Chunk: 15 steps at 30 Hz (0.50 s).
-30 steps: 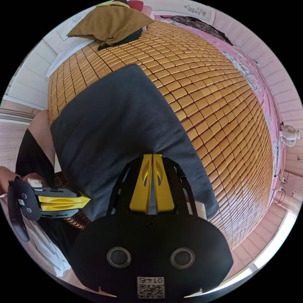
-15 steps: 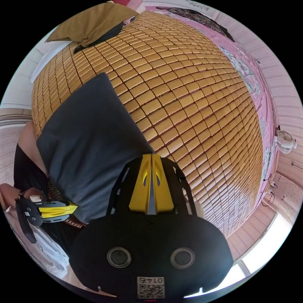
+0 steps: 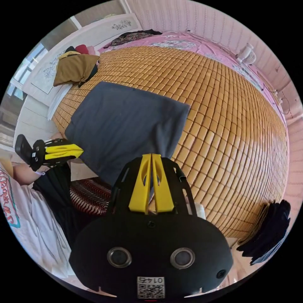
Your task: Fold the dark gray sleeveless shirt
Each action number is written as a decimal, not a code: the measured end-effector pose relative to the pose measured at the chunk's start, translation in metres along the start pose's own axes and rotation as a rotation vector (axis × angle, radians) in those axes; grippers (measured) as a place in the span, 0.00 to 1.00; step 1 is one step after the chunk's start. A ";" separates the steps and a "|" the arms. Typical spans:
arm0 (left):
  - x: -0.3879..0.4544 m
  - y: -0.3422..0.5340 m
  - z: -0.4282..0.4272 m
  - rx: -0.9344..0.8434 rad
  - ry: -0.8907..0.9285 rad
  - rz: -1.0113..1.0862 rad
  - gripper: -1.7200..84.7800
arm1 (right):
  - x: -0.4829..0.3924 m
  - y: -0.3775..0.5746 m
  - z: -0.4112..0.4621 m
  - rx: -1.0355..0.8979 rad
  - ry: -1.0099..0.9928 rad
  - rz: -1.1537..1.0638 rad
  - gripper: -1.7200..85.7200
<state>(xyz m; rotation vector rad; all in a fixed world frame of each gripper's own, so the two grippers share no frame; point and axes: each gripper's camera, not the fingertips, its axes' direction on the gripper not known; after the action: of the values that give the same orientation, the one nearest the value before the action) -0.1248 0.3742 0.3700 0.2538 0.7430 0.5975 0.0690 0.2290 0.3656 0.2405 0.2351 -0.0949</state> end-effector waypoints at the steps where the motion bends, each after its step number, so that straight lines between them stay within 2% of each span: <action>1: 0.003 -0.004 0.003 0.030 0.039 0.009 0.10 | 0.007 0.013 -0.001 0.001 -0.014 0.031 0.03; 3: 0.009 -0.009 0.011 0.090 0.107 0.047 0.16 | 0.027 0.056 0.001 0.010 -0.064 0.132 0.09; 6: 0.025 -0.026 0.033 0.051 0.114 0.109 0.19 | 0.046 0.089 0.006 0.048 -0.146 0.220 0.14; 10: 0.047 -0.054 0.066 -0.001 0.160 0.198 0.23 | 0.065 0.108 0.021 0.032 -0.195 0.236 0.14; 15: 0.067 -0.086 0.108 -0.087 0.160 0.264 0.26 | 0.084 0.123 0.049 -0.059 -0.210 0.166 0.07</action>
<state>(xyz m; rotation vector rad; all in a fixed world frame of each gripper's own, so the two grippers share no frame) 0.0259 0.3432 0.3741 0.2272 0.8418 0.9065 0.1755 0.3301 0.4192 0.1886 0.0083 0.0509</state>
